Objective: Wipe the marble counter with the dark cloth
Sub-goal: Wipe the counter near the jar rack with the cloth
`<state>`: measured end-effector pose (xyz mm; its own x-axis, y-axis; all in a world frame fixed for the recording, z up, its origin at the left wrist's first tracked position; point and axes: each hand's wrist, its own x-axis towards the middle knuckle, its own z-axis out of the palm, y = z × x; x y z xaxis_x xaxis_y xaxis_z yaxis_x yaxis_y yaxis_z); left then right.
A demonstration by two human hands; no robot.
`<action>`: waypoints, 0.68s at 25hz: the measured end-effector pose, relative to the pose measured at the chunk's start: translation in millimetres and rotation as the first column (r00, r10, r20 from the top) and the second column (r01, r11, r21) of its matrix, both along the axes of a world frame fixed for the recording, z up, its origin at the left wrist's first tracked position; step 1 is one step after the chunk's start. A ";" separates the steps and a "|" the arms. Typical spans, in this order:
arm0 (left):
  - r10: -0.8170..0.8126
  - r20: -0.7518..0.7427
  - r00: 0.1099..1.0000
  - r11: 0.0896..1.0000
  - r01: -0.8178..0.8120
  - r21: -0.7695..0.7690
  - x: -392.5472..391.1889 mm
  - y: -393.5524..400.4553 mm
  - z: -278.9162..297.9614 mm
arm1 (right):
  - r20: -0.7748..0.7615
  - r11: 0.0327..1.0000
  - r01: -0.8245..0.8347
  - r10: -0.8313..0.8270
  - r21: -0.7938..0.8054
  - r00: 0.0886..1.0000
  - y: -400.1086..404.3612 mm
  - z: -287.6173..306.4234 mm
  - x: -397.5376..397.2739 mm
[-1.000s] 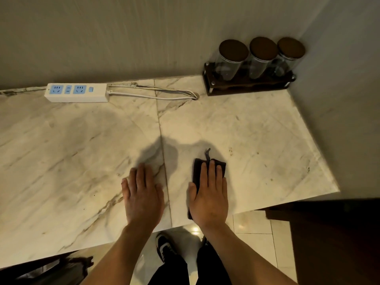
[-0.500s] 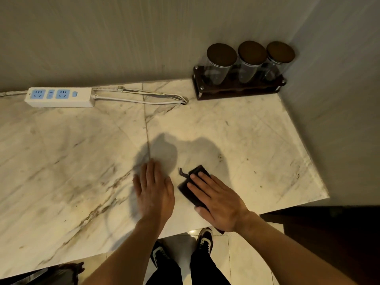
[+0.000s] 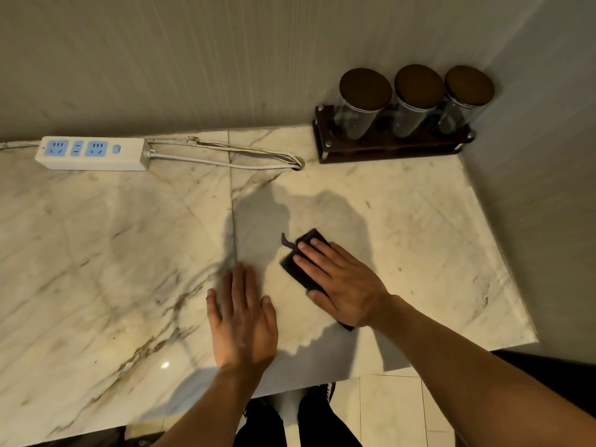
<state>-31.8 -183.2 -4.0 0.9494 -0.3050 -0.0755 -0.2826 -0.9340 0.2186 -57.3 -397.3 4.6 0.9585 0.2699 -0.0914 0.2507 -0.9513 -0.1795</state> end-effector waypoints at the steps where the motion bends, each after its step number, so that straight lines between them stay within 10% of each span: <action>1: 0.000 0.006 1.000 1.000 0.000 -0.001 -0.2 -0.5 0.7 | 0.003 1.000 0.009 -0.009 -0.007 1.000 -2.7 0.0 7.1; 17: 0.022 0.009 1.000 1.000 -0.022 -0.004 2.3 -1.4 -0.2 | -0.064 0.867 0.497 -0.497 -0.016 0.865 -26.4 -0.6 107.8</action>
